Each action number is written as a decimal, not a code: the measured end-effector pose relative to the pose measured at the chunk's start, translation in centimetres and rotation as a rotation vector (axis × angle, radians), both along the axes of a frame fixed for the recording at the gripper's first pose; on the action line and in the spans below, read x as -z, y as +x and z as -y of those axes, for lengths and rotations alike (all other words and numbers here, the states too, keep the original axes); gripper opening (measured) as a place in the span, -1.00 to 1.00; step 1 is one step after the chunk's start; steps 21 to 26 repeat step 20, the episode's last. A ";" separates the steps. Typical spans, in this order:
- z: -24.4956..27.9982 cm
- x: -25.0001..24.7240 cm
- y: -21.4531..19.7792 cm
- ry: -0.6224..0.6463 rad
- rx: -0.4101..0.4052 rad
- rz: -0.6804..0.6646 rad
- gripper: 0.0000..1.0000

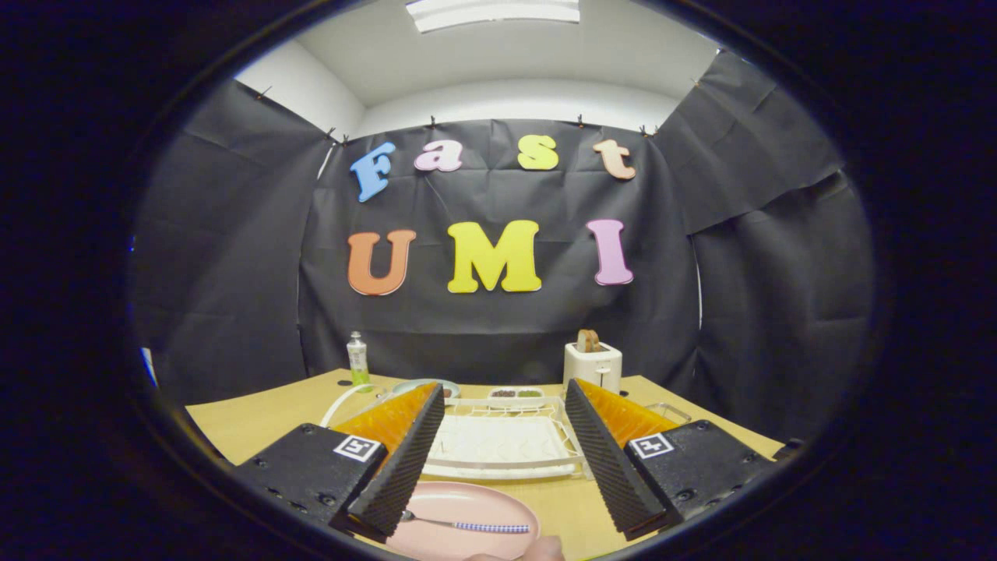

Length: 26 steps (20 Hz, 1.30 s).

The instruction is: Take the plate from the dish rack, then take the spoon from the basket and place it into the plate.

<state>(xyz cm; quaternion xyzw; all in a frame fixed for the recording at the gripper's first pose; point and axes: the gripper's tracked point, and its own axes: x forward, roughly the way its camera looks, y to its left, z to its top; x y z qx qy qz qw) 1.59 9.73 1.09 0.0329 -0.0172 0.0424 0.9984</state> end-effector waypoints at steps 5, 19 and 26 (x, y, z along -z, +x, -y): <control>0.0 -0.3 -1.1 -0.008 0.008 0.023 1.00; 0.7 -0.7 -1.8 -0.019 0.021 0.044 1.00; 0.6 -0.8 -1.9 -0.019 0.020 0.046 1.00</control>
